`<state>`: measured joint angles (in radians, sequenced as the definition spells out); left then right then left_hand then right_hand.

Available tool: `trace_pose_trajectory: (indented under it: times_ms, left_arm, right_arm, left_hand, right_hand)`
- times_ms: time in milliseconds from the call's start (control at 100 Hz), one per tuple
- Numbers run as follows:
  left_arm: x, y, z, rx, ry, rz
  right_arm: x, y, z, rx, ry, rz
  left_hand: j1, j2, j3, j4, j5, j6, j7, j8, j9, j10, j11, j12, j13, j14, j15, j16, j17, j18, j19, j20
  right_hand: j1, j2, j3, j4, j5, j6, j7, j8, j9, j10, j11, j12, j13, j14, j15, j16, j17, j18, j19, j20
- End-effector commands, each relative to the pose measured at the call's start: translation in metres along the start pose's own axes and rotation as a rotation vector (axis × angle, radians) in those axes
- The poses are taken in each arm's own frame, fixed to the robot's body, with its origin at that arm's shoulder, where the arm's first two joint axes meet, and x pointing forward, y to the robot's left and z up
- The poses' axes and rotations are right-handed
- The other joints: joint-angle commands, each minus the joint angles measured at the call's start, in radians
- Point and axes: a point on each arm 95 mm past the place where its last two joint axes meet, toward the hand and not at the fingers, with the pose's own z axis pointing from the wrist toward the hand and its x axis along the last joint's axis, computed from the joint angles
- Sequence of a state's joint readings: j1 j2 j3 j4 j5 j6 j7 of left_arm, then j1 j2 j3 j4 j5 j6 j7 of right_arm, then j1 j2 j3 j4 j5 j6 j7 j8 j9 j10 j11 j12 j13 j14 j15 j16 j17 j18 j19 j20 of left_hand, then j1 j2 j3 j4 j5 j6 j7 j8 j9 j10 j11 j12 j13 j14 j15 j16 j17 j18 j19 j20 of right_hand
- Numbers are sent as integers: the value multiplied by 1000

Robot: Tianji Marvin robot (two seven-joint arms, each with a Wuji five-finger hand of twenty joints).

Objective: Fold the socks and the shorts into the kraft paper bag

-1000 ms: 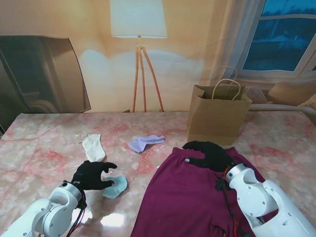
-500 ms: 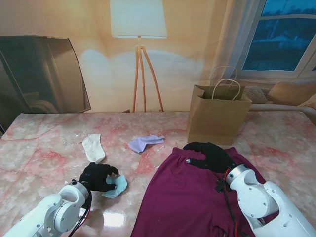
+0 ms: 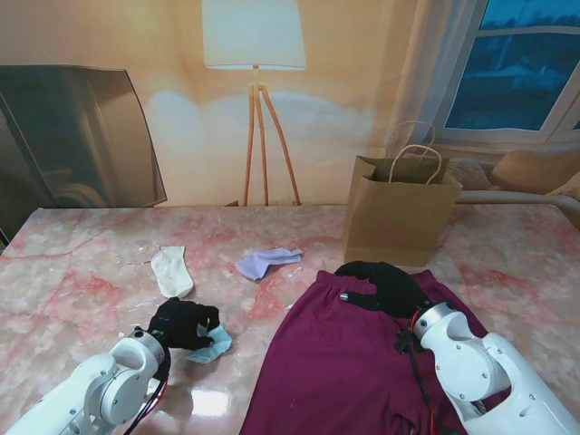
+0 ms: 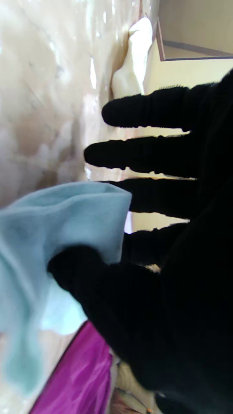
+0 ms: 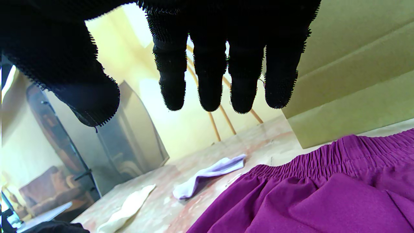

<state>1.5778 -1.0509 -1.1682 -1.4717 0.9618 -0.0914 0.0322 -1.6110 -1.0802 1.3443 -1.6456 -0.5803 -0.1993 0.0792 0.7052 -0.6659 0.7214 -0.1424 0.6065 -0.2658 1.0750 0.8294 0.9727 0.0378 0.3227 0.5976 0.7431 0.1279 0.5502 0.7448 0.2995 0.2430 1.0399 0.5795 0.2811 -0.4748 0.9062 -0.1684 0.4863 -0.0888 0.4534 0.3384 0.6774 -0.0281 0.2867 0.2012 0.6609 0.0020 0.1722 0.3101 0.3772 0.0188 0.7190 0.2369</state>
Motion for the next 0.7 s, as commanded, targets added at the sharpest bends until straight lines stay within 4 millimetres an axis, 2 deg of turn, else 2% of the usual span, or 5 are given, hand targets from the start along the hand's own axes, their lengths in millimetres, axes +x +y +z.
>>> trace_pose_trajectory:
  times_ms: [0,120,180,290,690]
  left_arm:
    - [4,3,-4,17,5,-34]
    - [8,-5,-6,89,1,-88]
    - [11,-10,-8,122,-1,-121]
    - [19,-19,-10,200,-6,-191]
    - [68,-65,-9,403,31,-363]
  right_arm:
    - [3,-5,0,3,0,7]
    - [4,-8,2,4,-3,12]
    - [6,-10,3,0,-4,16]
    - [9,-14,6,-13,-6,31]
    - [25,-37,18,-35,-4,149]
  left_hand:
    - [50,-40,47,-59,30,-41,23,26,129,-43,37,126,81,-22,55,1,32,24,50,18]
    - [62,-67,76,-64,41,-31,-10,-11,251,-56,12,243,145,-23,101,0,72,38,82,-3]
    - [80,-49,74,-54,66,13,-77,-176,260,-47,-12,282,140,-15,100,-1,66,45,83,-14]
    - [82,-44,80,-52,151,13,-80,-329,260,-29,-1,299,142,-2,105,5,62,55,89,-16]
    - [75,-35,73,-53,171,50,-79,-366,261,-21,11,294,145,1,118,11,62,62,102,-12]
  right_hand:
    - [-32,16,-12,54,20,-27,3,12,18,-15,16,7,13,1,8,18,2,-2,32,38]
    - [-31,9,-9,54,22,-25,4,12,19,-13,18,8,24,9,14,21,10,0,40,41]
    - [-29,1,-5,54,26,-25,6,13,23,-12,21,9,34,11,18,24,20,0,47,44]
    - [-27,-22,6,54,29,-23,10,15,27,-7,25,11,54,24,28,29,37,3,63,48]
    - [10,-127,-55,29,23,21,13,29,17,18,115,53,102,54,60,56,75,22,124,42]
